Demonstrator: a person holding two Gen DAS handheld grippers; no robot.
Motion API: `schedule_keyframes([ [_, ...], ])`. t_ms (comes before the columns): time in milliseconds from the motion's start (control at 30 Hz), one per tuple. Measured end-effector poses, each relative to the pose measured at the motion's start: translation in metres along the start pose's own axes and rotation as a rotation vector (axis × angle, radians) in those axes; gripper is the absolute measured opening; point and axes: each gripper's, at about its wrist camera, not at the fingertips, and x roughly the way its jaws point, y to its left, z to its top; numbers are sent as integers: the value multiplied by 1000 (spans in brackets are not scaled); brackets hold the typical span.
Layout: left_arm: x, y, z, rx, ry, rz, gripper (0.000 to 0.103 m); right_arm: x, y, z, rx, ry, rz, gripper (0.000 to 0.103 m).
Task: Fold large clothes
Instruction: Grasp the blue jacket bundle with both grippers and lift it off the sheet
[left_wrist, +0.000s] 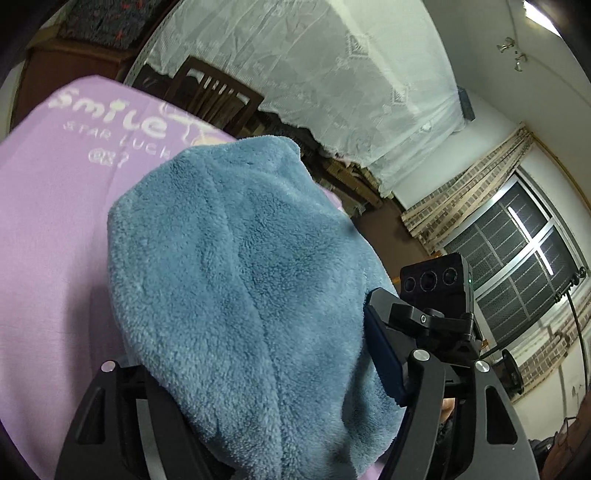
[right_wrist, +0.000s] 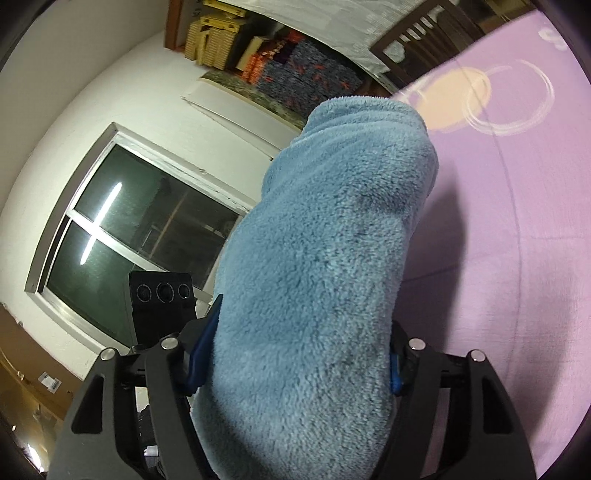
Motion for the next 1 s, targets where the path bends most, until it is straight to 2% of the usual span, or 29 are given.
schedule_keyframes([
  [267, -60, -68, 9, 81, -98, 65, 72, -21, 75, 7, -82, -9, 84, 68],
  [467, -106, -123, -6, 148, -171, 78, 73, -51, 141, -3, -177, -32, 117, 68],
  [700, -127, -196, -35, 243, -206, 58, 73, -130, 188, -43, -247, -113, 117, 68],
  [1000, -121, -306, -91, 401, -226, -50, 72, -260, 235, -111, -329, -283, 66, 68],
])
